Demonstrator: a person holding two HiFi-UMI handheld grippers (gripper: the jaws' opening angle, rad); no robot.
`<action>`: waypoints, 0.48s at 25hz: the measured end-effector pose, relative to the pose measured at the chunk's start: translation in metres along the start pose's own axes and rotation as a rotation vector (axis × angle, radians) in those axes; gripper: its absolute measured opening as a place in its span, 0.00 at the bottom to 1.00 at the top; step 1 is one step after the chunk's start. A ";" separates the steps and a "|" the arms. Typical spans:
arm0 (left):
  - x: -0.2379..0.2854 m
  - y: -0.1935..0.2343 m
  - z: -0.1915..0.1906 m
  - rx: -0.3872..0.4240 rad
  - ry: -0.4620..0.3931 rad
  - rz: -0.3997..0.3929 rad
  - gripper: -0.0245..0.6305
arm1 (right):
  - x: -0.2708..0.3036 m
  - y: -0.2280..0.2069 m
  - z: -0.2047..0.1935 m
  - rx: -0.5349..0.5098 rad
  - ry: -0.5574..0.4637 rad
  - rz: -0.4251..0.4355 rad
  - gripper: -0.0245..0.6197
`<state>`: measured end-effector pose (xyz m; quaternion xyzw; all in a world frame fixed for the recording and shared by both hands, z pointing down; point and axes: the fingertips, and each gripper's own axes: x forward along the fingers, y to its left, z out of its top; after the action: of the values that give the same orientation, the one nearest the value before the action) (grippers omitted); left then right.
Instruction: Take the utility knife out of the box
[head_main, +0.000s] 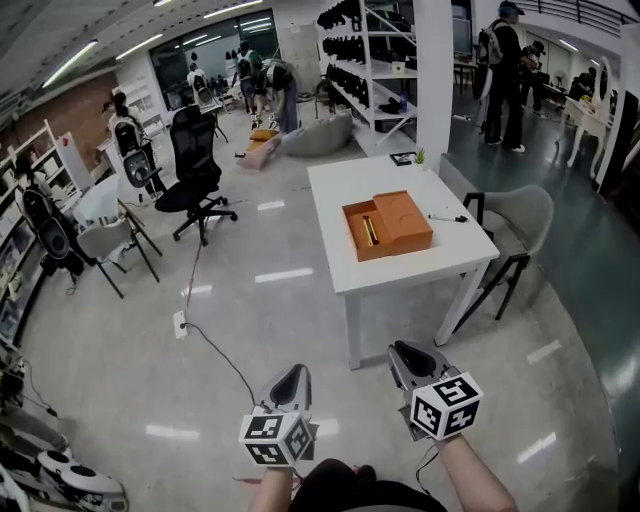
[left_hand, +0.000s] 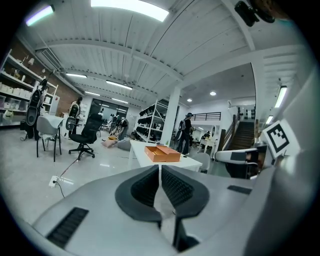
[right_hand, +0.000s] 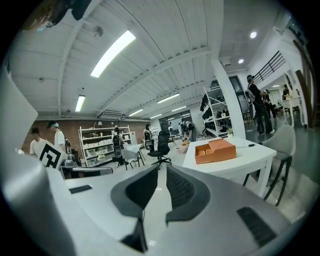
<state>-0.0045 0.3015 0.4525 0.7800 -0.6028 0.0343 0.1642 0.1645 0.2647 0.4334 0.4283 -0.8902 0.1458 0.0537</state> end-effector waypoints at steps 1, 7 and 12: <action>0.003 0.000 0.000 -0.001 0.002 -0.002 0.07 | 0.002 -0.002 0.001 0.001 0.003 -0.002 0.11; 0.022 0.001 0.000 -0.001 0.015 -0.011 0.07 | 0.013 -0.015 0.001 0.002 0.023 -0.008 0.19; 0.048 0.013 0.001 -0.006 0.018 -0.014 0.07 | 0.032 -0.028 -0.002 0.010 0.043 -0.023 0.24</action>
<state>-0.0042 0.2540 0.4659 0.7835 -0.5959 0.0386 0.1721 0.1656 0.2248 0.4483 0.4356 -0.8830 0.1587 0.0726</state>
